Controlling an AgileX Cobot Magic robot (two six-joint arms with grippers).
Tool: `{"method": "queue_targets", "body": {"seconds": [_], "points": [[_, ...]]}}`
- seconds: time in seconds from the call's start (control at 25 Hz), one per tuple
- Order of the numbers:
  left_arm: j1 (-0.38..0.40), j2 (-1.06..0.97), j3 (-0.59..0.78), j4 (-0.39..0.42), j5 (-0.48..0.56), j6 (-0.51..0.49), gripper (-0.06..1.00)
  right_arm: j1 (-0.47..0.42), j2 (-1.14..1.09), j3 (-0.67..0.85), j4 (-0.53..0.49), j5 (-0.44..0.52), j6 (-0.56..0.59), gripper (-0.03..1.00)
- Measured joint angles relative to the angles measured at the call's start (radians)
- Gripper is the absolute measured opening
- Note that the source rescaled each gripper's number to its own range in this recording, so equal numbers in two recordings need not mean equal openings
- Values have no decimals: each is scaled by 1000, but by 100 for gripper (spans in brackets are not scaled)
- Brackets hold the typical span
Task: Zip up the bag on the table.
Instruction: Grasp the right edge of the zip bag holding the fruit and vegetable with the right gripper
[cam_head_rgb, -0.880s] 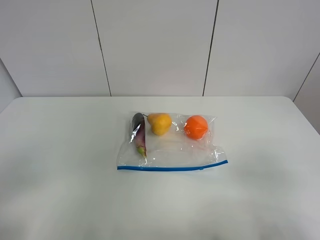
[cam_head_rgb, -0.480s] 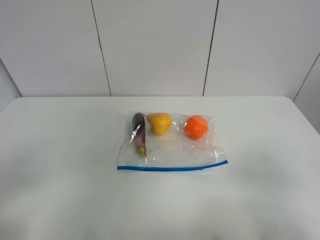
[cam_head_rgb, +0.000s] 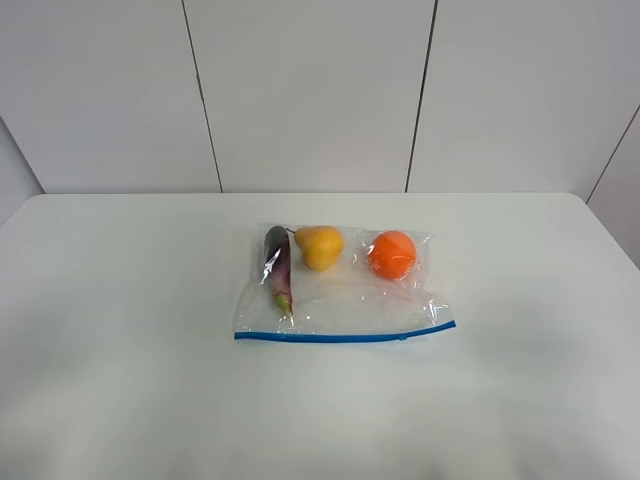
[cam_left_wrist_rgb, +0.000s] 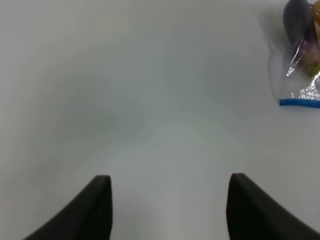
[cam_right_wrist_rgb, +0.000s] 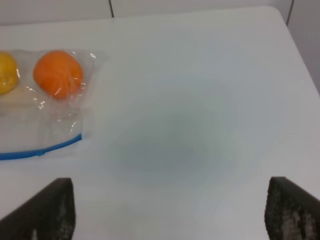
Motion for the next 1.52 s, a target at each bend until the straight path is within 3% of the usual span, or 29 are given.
{"method": "queue_targets", "body": {"seconds": [0.2, 0.52, 0.64, 1.04, 1.52], "points": [[0, 0, 0, 0, 0, 0, 100, 0, 164, -16, -4, -111, 0, 100], [0, 0, 0, 1, 0, 0, 100, 0, 542, -31, -1, -505, 62, 92], [0, 0, 0, 2, 0, 0, 100, 0, 701, -73, 23, -592, 74, 92], [0, 0, 0, 2, 0, 0, 100, 0, 1109, -243, 72, -626, 65, 91], [0, 0, 0, 2, 0, 0, 100, 0, 1336, -272, 447, -628, -149, 91]]}}
